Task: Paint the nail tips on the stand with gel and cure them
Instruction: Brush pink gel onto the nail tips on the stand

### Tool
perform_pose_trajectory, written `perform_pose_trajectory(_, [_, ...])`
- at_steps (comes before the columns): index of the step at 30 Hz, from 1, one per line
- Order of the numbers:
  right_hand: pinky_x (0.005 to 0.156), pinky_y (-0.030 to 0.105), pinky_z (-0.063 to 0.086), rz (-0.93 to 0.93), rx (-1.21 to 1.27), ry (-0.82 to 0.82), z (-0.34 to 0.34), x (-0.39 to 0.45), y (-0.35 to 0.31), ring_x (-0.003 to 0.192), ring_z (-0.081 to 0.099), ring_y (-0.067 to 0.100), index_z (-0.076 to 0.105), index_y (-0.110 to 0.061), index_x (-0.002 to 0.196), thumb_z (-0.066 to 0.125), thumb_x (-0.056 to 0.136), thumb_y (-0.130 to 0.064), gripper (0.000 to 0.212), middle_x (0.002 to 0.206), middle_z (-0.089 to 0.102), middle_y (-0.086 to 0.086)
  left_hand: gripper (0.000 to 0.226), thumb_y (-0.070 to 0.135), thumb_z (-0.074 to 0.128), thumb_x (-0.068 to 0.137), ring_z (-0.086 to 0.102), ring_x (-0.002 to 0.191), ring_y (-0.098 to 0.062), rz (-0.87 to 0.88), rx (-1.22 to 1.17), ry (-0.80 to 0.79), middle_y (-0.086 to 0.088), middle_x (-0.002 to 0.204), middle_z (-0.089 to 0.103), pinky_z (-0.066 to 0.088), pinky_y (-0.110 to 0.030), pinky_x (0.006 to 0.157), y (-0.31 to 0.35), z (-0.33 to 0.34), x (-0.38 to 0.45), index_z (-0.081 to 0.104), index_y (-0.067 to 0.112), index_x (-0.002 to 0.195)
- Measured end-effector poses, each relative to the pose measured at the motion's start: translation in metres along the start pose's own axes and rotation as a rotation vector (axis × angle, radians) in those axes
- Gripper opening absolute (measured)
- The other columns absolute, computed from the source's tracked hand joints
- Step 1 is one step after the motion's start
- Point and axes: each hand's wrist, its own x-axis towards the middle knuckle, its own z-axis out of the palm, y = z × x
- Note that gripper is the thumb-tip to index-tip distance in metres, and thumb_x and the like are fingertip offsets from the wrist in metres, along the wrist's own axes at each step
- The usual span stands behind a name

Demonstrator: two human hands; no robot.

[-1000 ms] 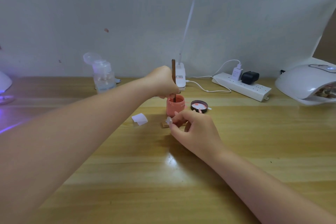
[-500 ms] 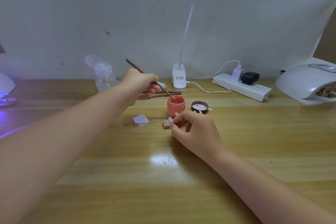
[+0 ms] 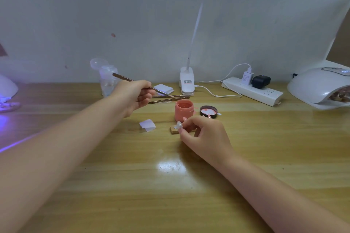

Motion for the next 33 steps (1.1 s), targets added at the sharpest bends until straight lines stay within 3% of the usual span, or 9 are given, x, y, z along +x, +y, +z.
perform_pose_trajectory(4, [0.059, 0.015, 0.036, 0.019, 0.016, -0.008, -0.001, 0.001, 0.0, 0.057, 0.054, -0.005, 0.068, -0.026, 0.074, 0.073, 0.08, -0.019, 0.01, 0.067, 0.062, -0.021, 0.013, 0.015, 0.061, 0.094, 0.056, 0.045, -0.007, 0.034, -0.139, -0.1, 0.0, 0.055, 0.064, 0.052, -0.017, 0.048, 0.0, -0.004, -0.02, 0.065, 0.007, 0.084])
perform_pose_trajectory(9, [0.058, 0.009, 0.036, 0.02, 0.072, 0.012, -0.002, 0.002, 0.002, 0.057, 0.056, -0.006, 0.072, -0.023, 0.076, 0.075, 0.081, -0.017, 0.009, 0.066, 0.063, -0.022, 0.008, 0.011, 0.065, 0.091, 0.066, 0.06, -0.013, 0.203, -0.16, -0.185, -0.007, 0.071, 0.072, 0.057, -0.024, 0.06, -0.01, -0.013, -0.052, 0.071, 0.005, 0.089])
perform_pose_trajectory(14, [0.06, 0.008, 0.036, 0.035, 0.141, 0.057, -0.003, 0.004, 0.003, 0.058, 0.056, -0.006, 0.077, -0.017, 0.08, 0.076, 0.081, -0.019, 0.003, 0.068, 0.066, -0.017, 0.005, 0.022, 0.075, 0.081, 0.074, 0.076, -0.02, 0.509, 0.044, -0.117, -0.007, 0.083, 0.076, 0.059, -0.027, 0.071, -0.036, -0.023, -0.084, 0.078, 0.021, 0.086])
perform_pose_trajectory(17, [0.058, 0.008, 0.035, 0.033, 0.161, 0.072, -0.004, 0.004, 0.003, 0.056, 0.054, -0.005, 0.077, -0.017, 0.079, 0.076, 0.082, -0.02, 0.004, 0.064, 0.064, -0.018, 0.019, 0.042, 0.068, 0.078, 0.073, 0.083, -0.02, 0.621, 0.199, -0.103, 0.001, 0.086, 0.076, 0.06, -0.033, 0.075, -0.053, -0.025, -0.099, 0.074, 0.032, 0.092])
perform_pose_trajectory(19, [0.057, 0.008, 0.034, 0.03, 0.17, 0.073, -0.004, 0.005, 0.004, 0.055, 0.053, -0.004, 0.077, -0.017, 0.08, 0.076, 0.082, -0.02, 0.004, 0.063, 0.064, -0.018, 0.024, 0.045, 0.063, 0.078, 0.072, 0.086, -0.019, 0.667, 0.25, -0.128, 0.003, 0.09, 0.075, 0.06, -0.036, 0.077, -0.061, -0.024, -0.106, 0.072, 0.037, 0.099])
perform_pose_trajectory(25, [0.054, 0.01, 0.032, 0.003, 0.173, 0.091, -0.004, 0.005, 0.006, 0.051, 0.048, 0.001, 0.077, -0.019, 0.083, 0.076, 0.082, -0.022, 0.004, 0.06, 0.061, -0.019, 0.022, 0.032, 0.06, 0.085, 0.07, 0.094, -0.002, 0.829, 0.379, -0.202, 0.016, 0.099, 0.074, 0.052, -0.013, 0.081, -0.068, -0.02, -0.116, 0.068, 0.034, 0.106])
perform_pose_trajectory(29, [0.056, 0.014, 0.031, 0.003, 0.178, 0.071, -0.004, 0.005, 0.008, 0.05, 0.045, 0.004, 0.077, -0.02, 0.086, 0.076, 0.083, -0.024, 0.005, 0.068, 0.067, -0.012, 0.024, 0.017, 0.063, 0.086, 0.069, 0.093, 0.0, 0.861, 0.426, -0.181, 0.013, 0.096, 0.074, 0.05, -0.011, 0.081, -0.069, -0.019, -0.116, 0.07, 0.027, 0.106])
perform_pose_trajectory(33, [0.057, 0.018, 0.033, 0.001, 0.191, 0.071, -0.004, 0.005, 0.008, 0.051, 0.043, 0.004, 0.077, -0.021, 0.086, 0.076, 0.083, -0.024, 0.004, 0.069, 0.067, -0.01, 0.024, 0.013, 0.063, 0.086, 0.068, 0.094, -0.001, 0.905, 0.452, -0.176, 0.012, 0.098, 0.073, 0.049, -0.011, 0.082, -0.07, -0.02, -0.116, 0.071, 0.021, 0.107])
